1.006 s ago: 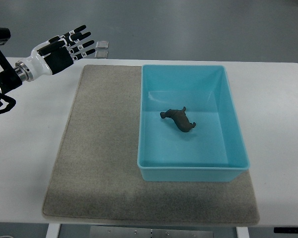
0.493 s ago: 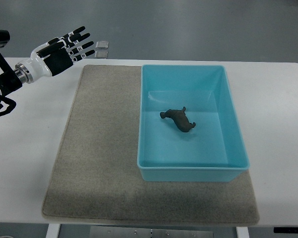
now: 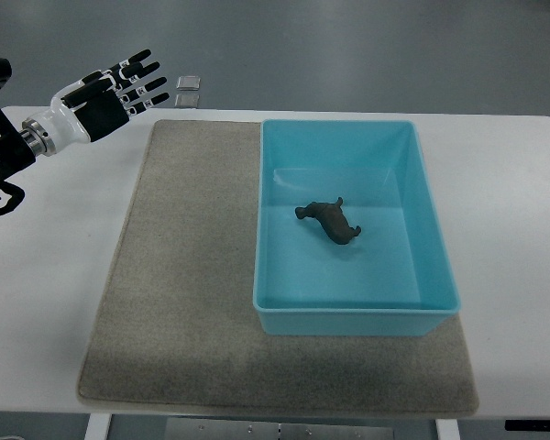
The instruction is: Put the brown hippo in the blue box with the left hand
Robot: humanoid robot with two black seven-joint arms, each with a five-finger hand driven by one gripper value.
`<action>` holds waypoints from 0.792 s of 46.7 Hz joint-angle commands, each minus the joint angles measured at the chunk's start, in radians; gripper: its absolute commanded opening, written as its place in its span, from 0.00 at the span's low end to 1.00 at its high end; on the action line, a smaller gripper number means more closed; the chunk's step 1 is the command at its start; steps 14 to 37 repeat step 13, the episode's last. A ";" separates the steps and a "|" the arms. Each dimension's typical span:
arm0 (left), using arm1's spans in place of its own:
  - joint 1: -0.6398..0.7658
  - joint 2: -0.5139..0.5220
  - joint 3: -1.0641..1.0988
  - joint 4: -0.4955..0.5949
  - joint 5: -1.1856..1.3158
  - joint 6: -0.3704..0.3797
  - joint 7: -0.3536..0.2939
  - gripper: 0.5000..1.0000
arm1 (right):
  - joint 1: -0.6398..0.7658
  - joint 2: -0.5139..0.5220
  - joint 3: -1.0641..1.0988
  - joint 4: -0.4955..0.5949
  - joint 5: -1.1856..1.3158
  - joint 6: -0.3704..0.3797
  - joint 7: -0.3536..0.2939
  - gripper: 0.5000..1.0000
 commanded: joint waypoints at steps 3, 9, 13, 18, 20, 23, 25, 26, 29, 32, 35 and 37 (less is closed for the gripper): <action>0.000 0.002 0.000 0.002 0.002 0.000 0.001 1.00 | -0.001 0.000 -0.001 0.007 0.000 0.000 0.000 0.87; 0.000 0.003 0.000 0.002 0.002 0.000 0.001 1.00 | -0.001 0.000 -0.005 0.010 -0.003 0.000 0.000 0.87; 0.000 0.003 0.000 0.000 0.002 0.000 0.001 1.00 | -0.001 0.000 -0.006 0.010 -0.003 0.000 -0.002 0.87; 0.000 0.003 0.000 0.000 0.002 0.000 0.001 1.00 | -0.001 0.000 -0.006 0.010 -0.003 0.000 -0.002 0.87; 0.000 0.003 0.000 0.000 0.002 0.000 0.001 1.00 | -0.001 0.000 -0.006 0.010 -0.003 0.000 -0.002 0.87; 0.000 0.003 0.000 0.000 0.002 0.000 0.001 1.00 | -0.001 0.000 -0.006 0.010 -0.003 0.000 -0.002 0.87; 0.000 0.003 0.000 0.000 0.002 0.000 0.001 1.00 | -0.001 0.000 -0.006 0.010 -0.003 0.000 -0.002 0.87; 0.000 0.003 0.000 0.000 0.002 0.000 0.001 1.00 | -0.001 0.000 -0.006 0.010 -0.003 0.000 -0.002 0.87; 0.000 0.003 0.000 0.000 0.002 0.000 0.001 1.00 | -0.001 0.000 -0.006 0.010 -0.003 0.000 -0.002 0.87; 0.000 0.003 0.000 0.000 0.002 0.000 0.001 1.00 | -0.001 0.000 -0.006 0.010 -0.003 0.000 -0.002 0.87; 0.000 0.003 0.000 0.000 0.002 0.000 0.001 1.00 | -0.001 0.000 -0.006 0.010 -0.003 0.000 -0.002 0.87; 0.000 0.003 0.000 0.000 0.002 0.000 0.001 1.00 | -0.001 0.000 -0.006 0.010 -0.003 0.000 -0.002 0.87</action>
